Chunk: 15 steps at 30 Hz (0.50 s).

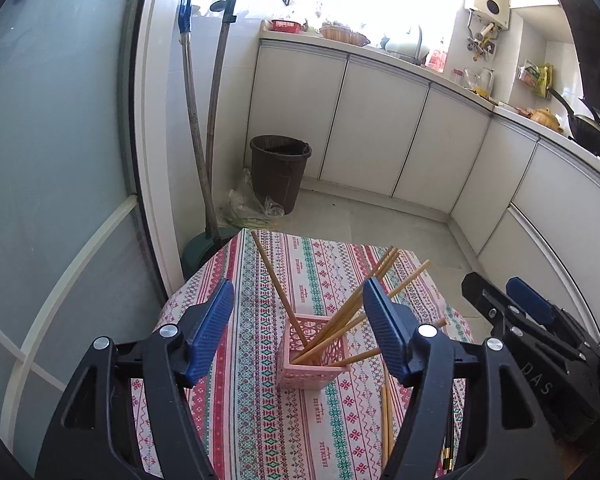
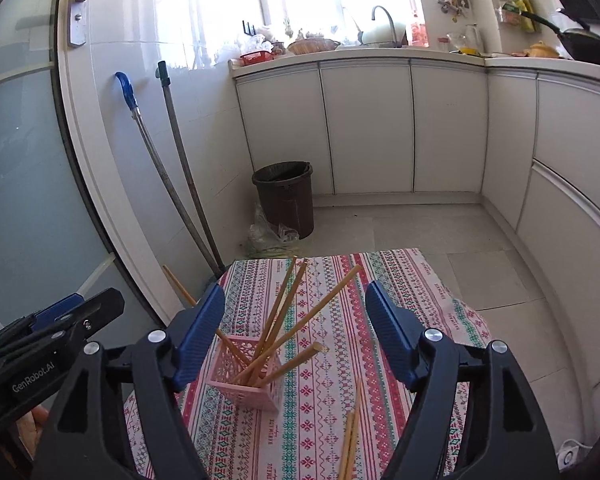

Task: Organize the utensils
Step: 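Lift both open tools away from the pink basket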

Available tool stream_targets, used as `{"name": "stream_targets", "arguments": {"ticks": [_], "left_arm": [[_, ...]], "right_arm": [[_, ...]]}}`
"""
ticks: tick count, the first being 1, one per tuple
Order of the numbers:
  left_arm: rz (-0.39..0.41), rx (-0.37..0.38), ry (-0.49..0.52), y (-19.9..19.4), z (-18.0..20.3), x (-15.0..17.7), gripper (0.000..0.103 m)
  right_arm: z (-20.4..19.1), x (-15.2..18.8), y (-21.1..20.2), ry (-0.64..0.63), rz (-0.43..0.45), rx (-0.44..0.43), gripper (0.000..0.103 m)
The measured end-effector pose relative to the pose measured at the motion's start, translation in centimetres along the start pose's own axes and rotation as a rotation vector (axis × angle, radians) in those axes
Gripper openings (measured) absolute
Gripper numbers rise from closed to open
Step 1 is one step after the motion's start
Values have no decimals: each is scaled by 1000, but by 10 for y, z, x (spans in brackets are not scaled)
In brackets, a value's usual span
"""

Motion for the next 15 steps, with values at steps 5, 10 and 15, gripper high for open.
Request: {"name": "stream_targets", "arguments": {"ticks": [5, 10, 15], "left_arm": [[-9, -9, 18, 4, 6, 9, 72], [-9, -25, 32, 4, 12, 15, 74], [-19, -31, 46, 9, 19, 22, 83]], "right_arm": [[11, 9, -1, 5, -4, 56, 85], [23, 17, -1, 8, -12, 102, 89], [32, 25, -4, 2, -15, 136, 94]]}}
Point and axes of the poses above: each gripper's, at about its wrist camera, not at the fingertips, and y roughly the way its jaws point, z to its right, x to its underside, the point moved 2 cm from there along y, roughly the way its jaws point, and after that the axes turned 10 degrees about -z, right-handed, at the moved point
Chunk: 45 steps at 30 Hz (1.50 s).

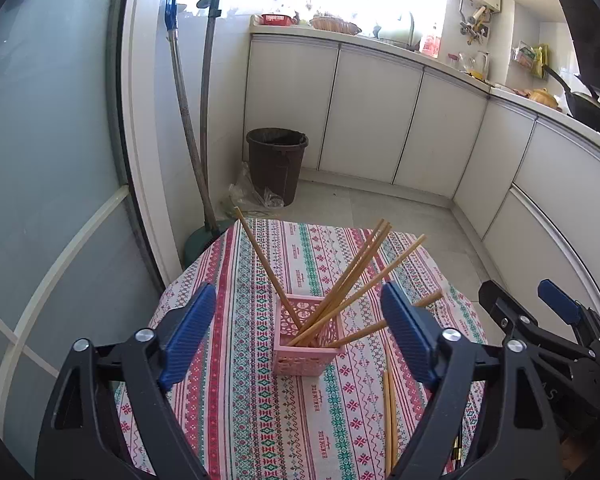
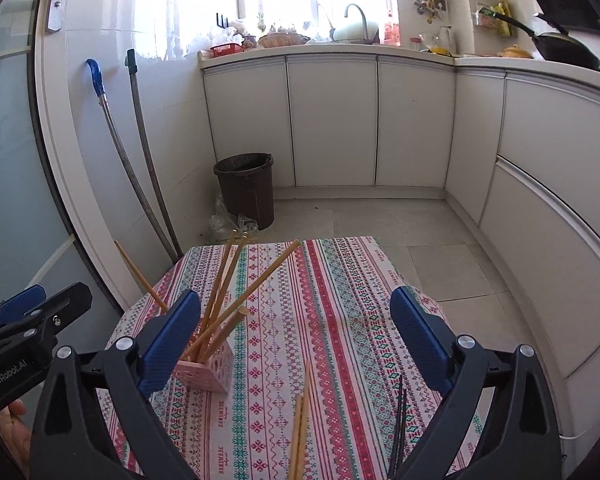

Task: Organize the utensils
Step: 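Lift both open tools away from the pink basket, then grasp a wooden chopstick on the cloth with the left tool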

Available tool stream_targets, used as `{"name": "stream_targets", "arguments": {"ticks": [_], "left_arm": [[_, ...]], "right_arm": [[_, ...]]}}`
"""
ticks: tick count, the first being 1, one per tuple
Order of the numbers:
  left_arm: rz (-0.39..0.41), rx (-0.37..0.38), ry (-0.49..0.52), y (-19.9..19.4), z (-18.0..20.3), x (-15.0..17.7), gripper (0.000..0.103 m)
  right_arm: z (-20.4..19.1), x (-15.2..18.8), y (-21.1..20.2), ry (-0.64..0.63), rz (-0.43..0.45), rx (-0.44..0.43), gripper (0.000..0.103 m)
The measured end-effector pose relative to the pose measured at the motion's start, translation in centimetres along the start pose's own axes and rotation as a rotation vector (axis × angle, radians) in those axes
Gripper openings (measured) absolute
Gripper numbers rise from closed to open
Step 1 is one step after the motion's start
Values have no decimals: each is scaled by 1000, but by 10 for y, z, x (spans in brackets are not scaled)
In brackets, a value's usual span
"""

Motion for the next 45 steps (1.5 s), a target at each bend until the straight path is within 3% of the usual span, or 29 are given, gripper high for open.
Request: {"name": "stream_targets", "arguments": {"ticks": [4, 8, 14, 18, 21, 24, 31, 33, 35, 39, 41, 43, 45], "left_arm": [[-25, -10, 6, 8, 8, 8, 96], [-102, -23, 25, 32, 17, 21, 96], [-357, -25, 90, 97, 44, 56, 96], [-529, 0, 76, 140, 60, 79, 96], [-609, 17, 34, 165, 69, 91, 94], [-668, 21, -9, 185, 79, 96, 86], [-721, -32, -61, 217, 95, 104, 67], [-692, -60, -60, 218, 99, 103, 67], [-697, -91, -51, 222, 102, 103, 58], [-687, -127, -9, 226, 111, 105, 54], [-676, -115, 18, 230, 123, 105, 45], [-669, -91, 46, 226, 131, 106, 20], [-667, -66, 61, 222, 134, 108, 8]], "right_arm": [[14, 11, 2, 16, -31, 36, 96], [43, 30, 7, 61, -89, 79, 96], [92, 59, 16, 164, -210, 75, 96], [118, 70, 21, 249, -279, 40, 96], [129, 76, 22, 278, -300, 24, 96], [141, 80, 23, 292, -312, 14, 96], [168, 85, 28, 353, -343, 3, 96], [173, 86, 29, 383, -354, -22, 96], [176, 86, 30, 397, -360, -38, 96], [176, 86, 33, 388, -367, -30, 96], [174, 86, 37, 383, -379, -33, 96], [171, 87, 43, 380, -392, -34, 96], [167, 88, 49, 368, -401, -26, 96]]}}
Point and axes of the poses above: each gripper's, at about its wrist camera, not at the fingertips, and y roughly the way its jaws point, z to its right, x to its underside, the point moved 2 cm from there along y, roughly the way its jaws point, and after that the axes turned 10 degrees about -z, right-handed, at the moved point
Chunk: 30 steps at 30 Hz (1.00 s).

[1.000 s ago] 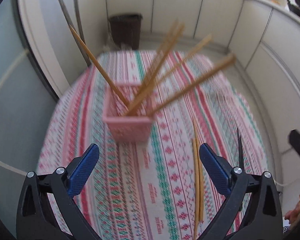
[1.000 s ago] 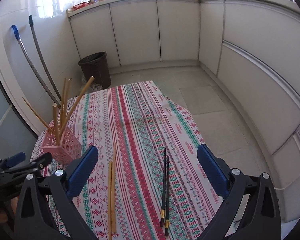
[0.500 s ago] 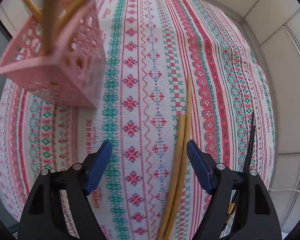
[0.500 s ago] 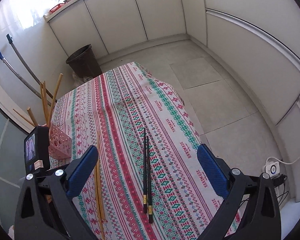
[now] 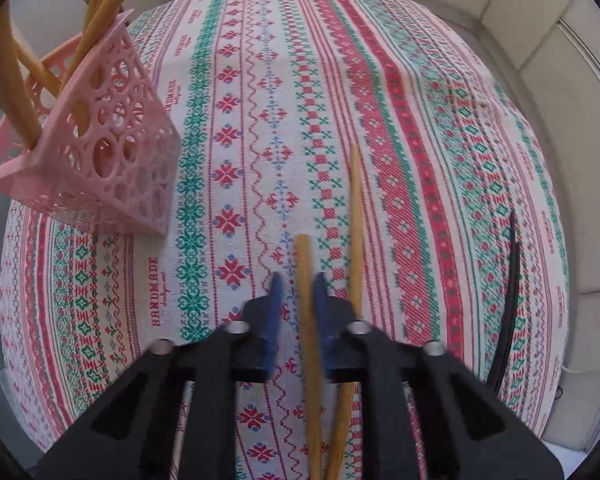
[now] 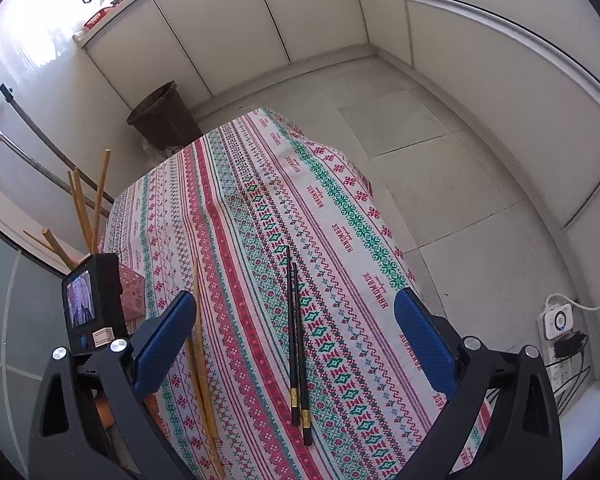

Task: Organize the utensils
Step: 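Grasp a wooden chopstick on the cloth with the left tool, then grasp the last wooden chopstick with the right tool while the left tool lifts its own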

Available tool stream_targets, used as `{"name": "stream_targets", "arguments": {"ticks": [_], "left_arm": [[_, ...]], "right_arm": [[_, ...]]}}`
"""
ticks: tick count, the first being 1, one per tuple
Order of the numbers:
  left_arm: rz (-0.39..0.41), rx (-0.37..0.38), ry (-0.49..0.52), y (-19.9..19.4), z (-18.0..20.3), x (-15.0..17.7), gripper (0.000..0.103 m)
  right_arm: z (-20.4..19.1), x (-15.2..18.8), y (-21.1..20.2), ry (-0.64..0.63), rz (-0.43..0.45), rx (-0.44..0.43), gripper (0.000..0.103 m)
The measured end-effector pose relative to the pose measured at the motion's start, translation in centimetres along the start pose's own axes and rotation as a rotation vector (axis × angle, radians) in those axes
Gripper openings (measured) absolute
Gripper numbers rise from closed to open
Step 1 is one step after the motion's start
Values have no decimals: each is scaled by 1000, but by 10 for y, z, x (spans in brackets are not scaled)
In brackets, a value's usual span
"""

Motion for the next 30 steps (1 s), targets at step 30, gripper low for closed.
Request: {"name": "stream_targets", "arguments": {"ticks": [30], "left_arm": [[485, 145, -19, -195, -159, 73, 6]], "right_arm": [[-153, -13, 181, -314, -225, 206, 57]]}}
Point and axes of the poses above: each gripper's, at about its wrist camera, not at the fingertips, and y roughly the way its jaws point, z to its right, x to its underside, the point moved 2 cm from there along y, roughly the way its jaws point, and after that the axes turned 10 degrees about -z, right-handed, at the moved point
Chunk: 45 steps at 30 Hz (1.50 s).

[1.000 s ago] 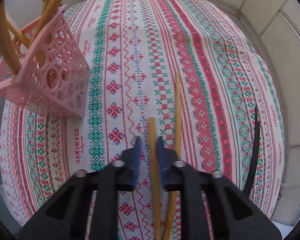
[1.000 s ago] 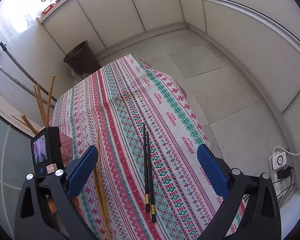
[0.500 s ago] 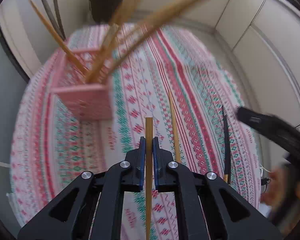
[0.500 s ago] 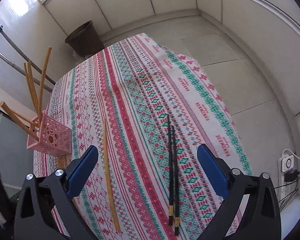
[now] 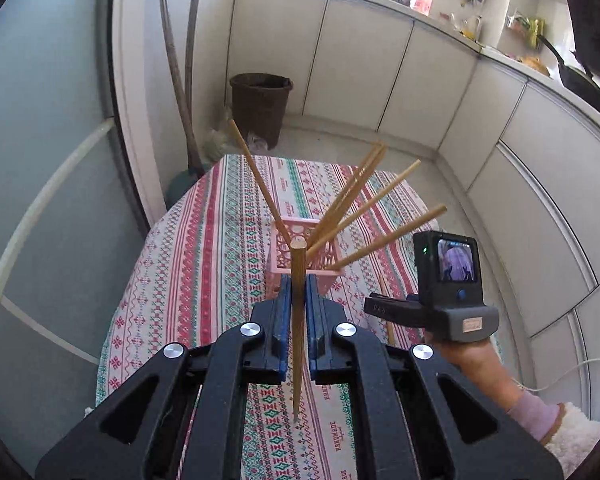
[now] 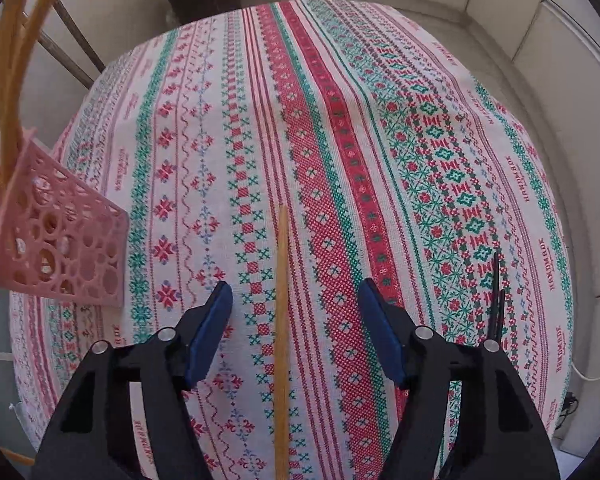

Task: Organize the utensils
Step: 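Grasp the last wooden chopstick with the right tool while the left tool lifts its own, then lower both held wooden chopsticks into the pink basket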

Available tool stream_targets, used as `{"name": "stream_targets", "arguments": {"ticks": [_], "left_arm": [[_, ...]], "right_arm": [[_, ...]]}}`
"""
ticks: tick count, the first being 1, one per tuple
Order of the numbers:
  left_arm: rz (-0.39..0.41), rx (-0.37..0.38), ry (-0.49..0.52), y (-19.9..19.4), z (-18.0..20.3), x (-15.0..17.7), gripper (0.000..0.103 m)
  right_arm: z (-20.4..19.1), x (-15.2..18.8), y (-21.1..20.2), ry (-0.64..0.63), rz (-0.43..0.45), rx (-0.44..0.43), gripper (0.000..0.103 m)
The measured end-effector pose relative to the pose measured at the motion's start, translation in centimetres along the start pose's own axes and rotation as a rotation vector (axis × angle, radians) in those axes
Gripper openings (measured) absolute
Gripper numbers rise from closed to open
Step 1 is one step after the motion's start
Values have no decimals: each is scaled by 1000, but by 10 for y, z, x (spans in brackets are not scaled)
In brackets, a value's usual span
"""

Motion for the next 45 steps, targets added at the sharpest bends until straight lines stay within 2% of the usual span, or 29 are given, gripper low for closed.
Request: {"name": "stream_targets", "arguments": {"ticks": [1, 2, 3, 7, 10, 14, 18, 22, 28, 36, 45], "left_arm": [[5, 3, -3, -2, -2, -1, 6], [7, 7, -5, -7, -5, 1, 6], [7, 10, -6, -6, -5, 0, 6], [11, 12, -16, -9, -7, -1, 6], [45, 7, -41, -20, -16, -8, 6], [62, 19, -44, -31, -16, -9, 6], [72, 24, -43, -35, -13, -8, 6], [102, 30, -47, -44, -13, -7, 6], [139, 19, -45, -56, -10, -10, 6], [228, 18, -56, -83, -5, -36, 6], [317, -1, -55, -95, 6, -70, 6]], "right_arm": [[-2, -1, 0, -9, 9, 21, 54], [-2, -2, -1, -7, 29, 19, 43], [-2, -3, -1, -5, 26, -42, 6], [4, 0, -4, 33, 25, -108, 6], [13, 11, -17, 54, 43, -152, 6], [15, 36, -66, 18, 139, -195, 6], [11, 64, -136, -30, 288, -251, 6], [16, 74, -182, -21, 391, -299, 6], [27, 81, -225, 9, 450, -374, 6], [54, 92, -280, 49, 538, -456, 6], [70, 98, -300, 73, 572, -533, 6]]}}
Point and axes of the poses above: each gripper's, at about its wrist camera, not at the fingertips, and y roughly the way its jaws point, z to its right, x to its underside, the point moved 2 cm from there along y, roughly the way its jaws point, and after that the axes turned 10 degrees about -z, right-handed, at the moved point
